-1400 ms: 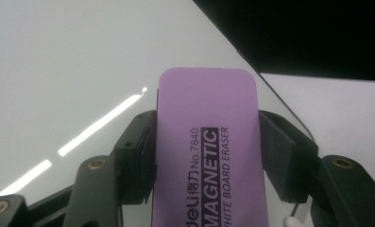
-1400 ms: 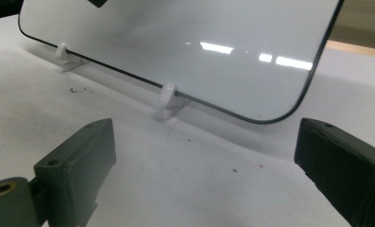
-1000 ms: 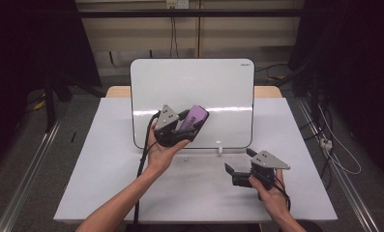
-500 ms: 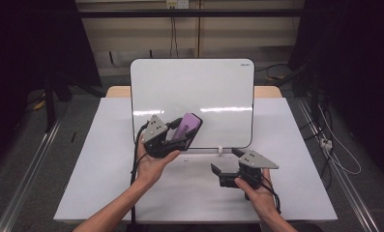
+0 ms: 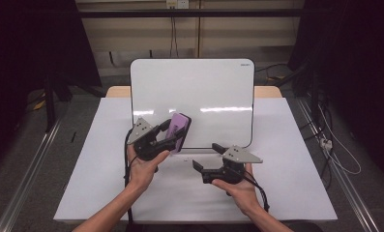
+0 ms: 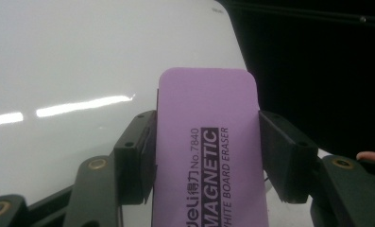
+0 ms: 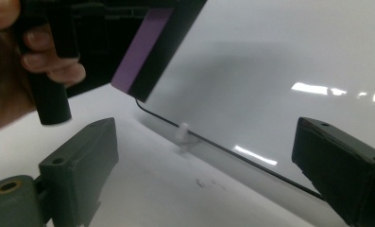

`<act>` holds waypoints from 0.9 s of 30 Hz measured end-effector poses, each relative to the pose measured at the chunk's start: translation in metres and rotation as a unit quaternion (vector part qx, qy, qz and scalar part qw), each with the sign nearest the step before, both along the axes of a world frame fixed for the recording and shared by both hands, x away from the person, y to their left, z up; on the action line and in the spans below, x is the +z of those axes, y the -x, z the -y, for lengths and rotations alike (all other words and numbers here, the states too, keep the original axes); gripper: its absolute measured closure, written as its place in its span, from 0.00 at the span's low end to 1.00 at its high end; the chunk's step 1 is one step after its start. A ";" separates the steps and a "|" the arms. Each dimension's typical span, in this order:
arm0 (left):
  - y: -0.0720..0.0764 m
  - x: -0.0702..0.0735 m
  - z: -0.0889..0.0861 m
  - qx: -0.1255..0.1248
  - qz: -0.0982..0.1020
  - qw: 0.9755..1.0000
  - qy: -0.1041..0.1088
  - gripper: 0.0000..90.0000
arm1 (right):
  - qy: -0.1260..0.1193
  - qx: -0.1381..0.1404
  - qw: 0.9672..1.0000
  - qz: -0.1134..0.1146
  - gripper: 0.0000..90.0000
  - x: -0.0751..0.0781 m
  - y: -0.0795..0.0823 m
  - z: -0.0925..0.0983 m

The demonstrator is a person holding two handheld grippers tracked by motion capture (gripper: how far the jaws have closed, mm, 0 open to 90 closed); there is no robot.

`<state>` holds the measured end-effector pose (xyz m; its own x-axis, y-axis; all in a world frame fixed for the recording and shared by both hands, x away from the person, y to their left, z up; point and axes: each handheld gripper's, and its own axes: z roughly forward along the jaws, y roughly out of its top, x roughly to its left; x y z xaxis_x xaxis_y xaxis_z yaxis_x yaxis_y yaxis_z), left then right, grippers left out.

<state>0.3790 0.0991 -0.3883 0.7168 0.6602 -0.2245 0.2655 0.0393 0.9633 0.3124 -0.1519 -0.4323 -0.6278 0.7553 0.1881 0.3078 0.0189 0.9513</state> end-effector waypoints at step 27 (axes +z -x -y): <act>0.007 -0.012 0.015 0.008 0.002 1.000 0.001 0.46 | -0.168 -0.017 0.984 -0.059 0.57 -0.005 -0.017 -0.036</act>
